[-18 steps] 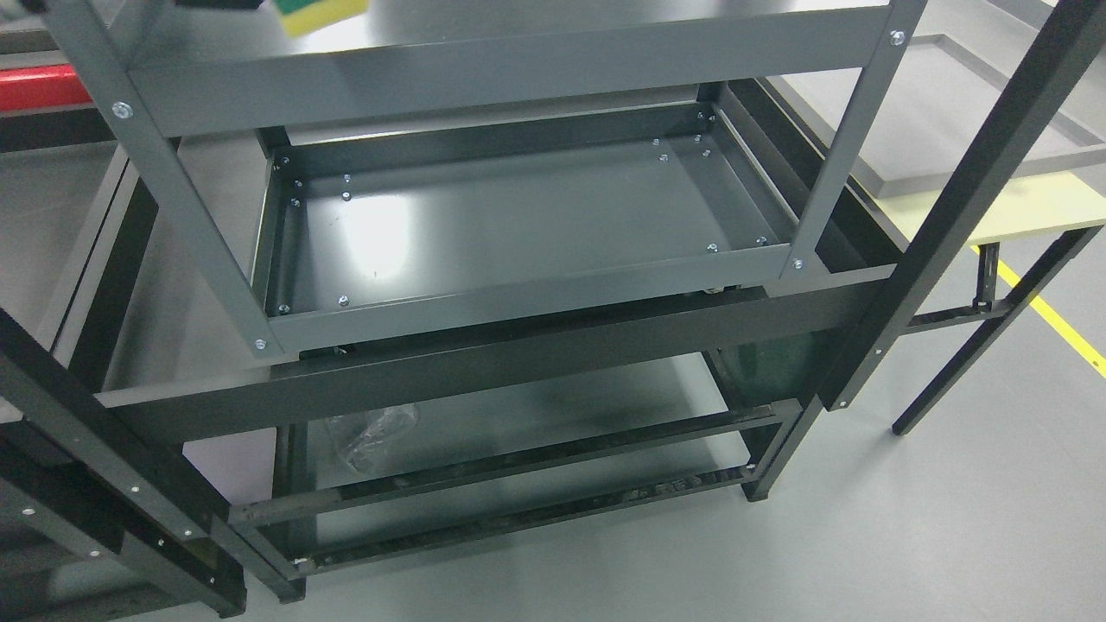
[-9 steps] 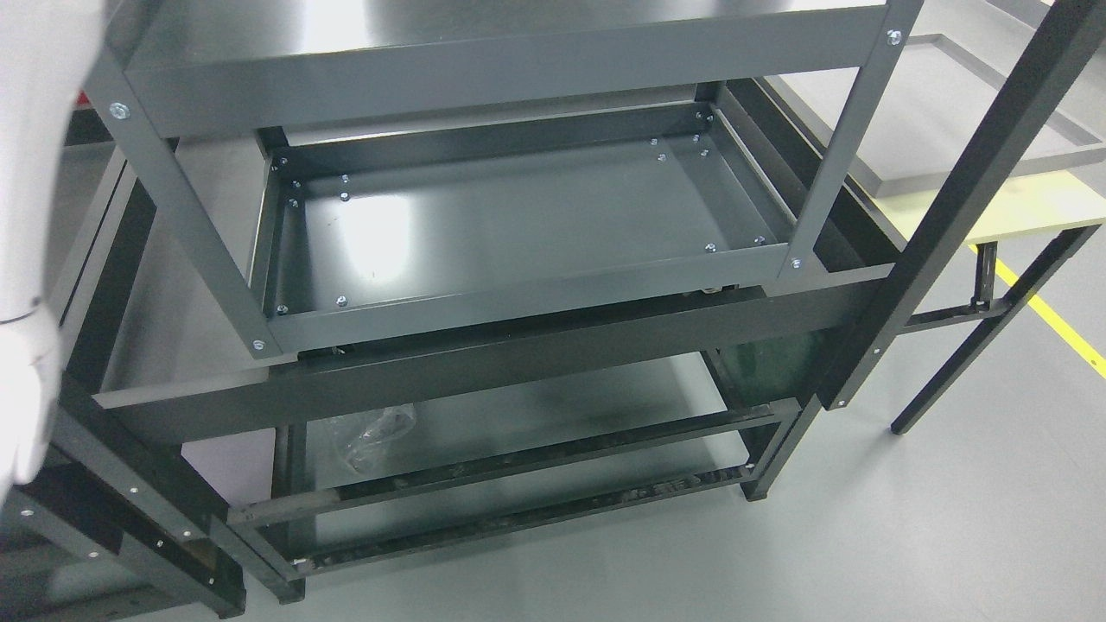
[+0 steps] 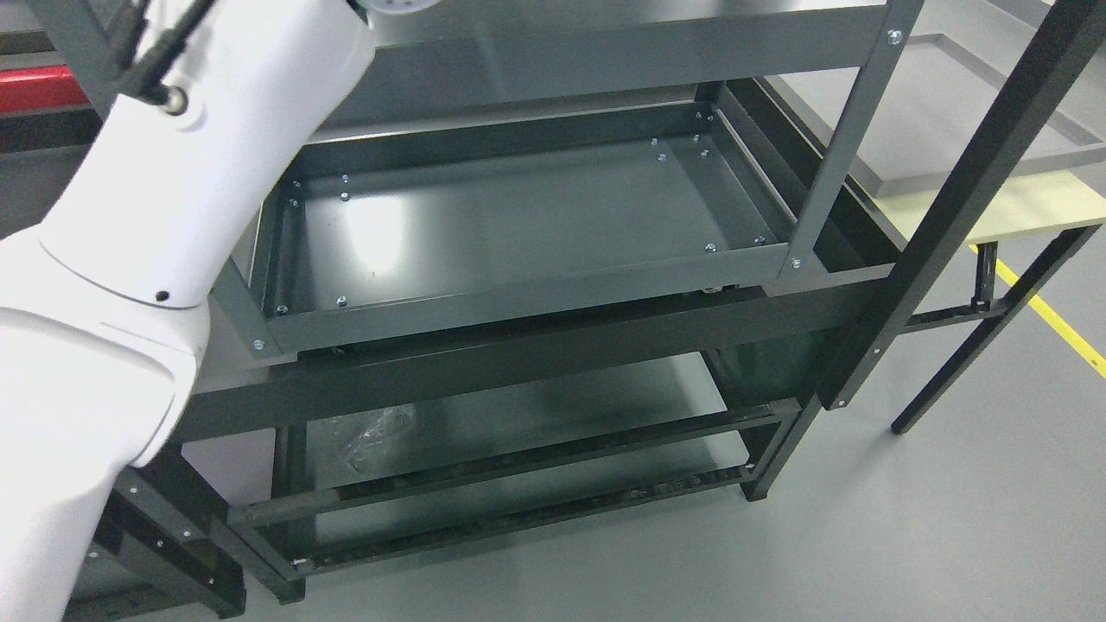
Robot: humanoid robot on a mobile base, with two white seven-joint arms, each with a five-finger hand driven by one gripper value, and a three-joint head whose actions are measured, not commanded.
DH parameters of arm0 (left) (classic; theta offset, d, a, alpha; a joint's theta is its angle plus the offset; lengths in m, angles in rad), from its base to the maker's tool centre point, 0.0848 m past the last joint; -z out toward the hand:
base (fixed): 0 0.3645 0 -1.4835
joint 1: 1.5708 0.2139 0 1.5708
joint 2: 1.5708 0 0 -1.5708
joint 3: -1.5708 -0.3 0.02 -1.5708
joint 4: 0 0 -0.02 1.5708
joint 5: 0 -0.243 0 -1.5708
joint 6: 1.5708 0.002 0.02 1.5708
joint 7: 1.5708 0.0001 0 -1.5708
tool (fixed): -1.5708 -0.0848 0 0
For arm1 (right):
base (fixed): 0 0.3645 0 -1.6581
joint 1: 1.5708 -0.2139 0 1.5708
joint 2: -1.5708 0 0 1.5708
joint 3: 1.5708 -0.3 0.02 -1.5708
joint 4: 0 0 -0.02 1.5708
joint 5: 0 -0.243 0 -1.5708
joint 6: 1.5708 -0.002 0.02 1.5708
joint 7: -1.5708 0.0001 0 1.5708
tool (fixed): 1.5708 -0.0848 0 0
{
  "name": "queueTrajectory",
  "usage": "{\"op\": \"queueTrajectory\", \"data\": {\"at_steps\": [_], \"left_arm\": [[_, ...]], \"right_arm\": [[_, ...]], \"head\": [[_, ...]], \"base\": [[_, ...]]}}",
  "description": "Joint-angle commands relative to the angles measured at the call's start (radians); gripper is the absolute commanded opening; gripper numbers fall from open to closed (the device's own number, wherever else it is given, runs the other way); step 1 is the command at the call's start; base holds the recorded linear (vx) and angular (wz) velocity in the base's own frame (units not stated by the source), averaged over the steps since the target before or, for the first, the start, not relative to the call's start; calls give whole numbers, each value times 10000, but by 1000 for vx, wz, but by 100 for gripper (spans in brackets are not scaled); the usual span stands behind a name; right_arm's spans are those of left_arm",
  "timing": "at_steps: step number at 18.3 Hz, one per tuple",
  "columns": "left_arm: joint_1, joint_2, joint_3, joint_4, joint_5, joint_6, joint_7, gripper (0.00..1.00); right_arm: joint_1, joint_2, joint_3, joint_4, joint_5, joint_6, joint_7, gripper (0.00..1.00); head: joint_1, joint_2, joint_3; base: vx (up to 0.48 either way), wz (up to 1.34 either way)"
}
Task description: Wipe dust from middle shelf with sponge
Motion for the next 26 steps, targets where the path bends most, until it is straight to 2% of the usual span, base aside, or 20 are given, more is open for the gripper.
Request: {"op": "queueTrajectory", "data": {"at_steps": [1,6,11,15,18,22,26], "left_arm": [[21,-981,-2454,2595,-192,201,195,0],[603,-981,-2271,2765,-269,125,149,0],[850,-866,-1260,2674,-254,-74,133,0],[896,115,-752,1940,-178,-412,103,0],[972,1311,-446,974,21,-870,-126,0],[1448,2798,-260,-666,1123,-1026,-755,0],[1892,4547,-47,-2078,2934,-1379,-1615,0]], "right_arm": [[0,-175,0,-175,0,727,46,100],[0,-175,0,-175,0,727,46,100],[0,-175,0,-175,0,727,46,100],[0,-175,0,-175,0,727,46,100],[0,-175,0,-175,0,727,46,100],[0,-175,0,-175,0,727,46,100],[0,-175,0,-175,0,742,30,100]], "head": [[0,0,0],[0,0,0],[0,0,0],[0,0,0],[0,0,0],[0,0,0],[0,0,0]], "base": [[0,0],[0,0],[0,0],[0,0],[0,0],[0,0],[0,0]]}}
